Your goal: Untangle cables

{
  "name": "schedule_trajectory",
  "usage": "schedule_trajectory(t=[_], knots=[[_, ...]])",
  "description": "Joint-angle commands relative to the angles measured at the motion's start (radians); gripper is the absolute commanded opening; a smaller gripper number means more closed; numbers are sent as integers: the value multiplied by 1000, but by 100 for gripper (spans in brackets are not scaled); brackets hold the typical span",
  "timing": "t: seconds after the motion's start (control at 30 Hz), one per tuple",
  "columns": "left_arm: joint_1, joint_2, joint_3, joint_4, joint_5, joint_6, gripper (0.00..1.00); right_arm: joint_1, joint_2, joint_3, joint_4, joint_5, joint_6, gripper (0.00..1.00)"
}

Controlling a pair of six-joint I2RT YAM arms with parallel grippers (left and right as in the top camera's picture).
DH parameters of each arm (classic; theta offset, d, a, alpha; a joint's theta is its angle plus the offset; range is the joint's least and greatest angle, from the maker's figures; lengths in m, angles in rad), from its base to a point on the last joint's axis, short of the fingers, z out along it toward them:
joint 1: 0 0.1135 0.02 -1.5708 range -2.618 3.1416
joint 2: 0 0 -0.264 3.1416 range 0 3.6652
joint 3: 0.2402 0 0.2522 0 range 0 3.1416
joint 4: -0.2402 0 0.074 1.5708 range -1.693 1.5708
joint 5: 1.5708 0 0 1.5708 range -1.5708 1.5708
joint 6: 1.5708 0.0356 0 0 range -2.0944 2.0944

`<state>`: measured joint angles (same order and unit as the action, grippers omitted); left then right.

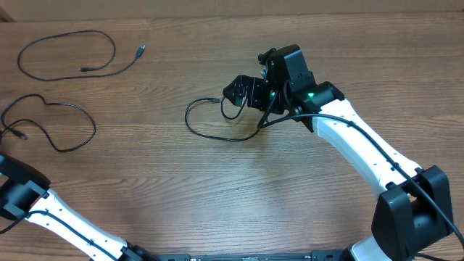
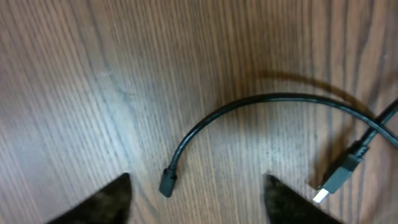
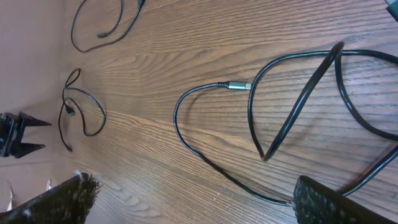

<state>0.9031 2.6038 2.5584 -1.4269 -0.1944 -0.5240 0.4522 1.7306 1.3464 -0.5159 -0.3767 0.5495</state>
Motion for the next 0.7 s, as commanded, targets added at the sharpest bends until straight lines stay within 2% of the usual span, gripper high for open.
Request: schedule_trajectory(t=[0.0,0.13,0.37,0.47,0.67], knots=[[1,32,-35,21,11,8,73,1,-23,2,5,10,-3,100],[5,33,-101,70,12,66,74,1,-23,2,6,10,-3,100],[7,33,-149,110,13,92,74,1,-23,2,15,10,-3,100],[7,33,-149,110,15,107,61,1,-23,2,16,10,-3,100],[7,35,-149,114,69,126,57,1,-23,2,18,10,-3,100]])
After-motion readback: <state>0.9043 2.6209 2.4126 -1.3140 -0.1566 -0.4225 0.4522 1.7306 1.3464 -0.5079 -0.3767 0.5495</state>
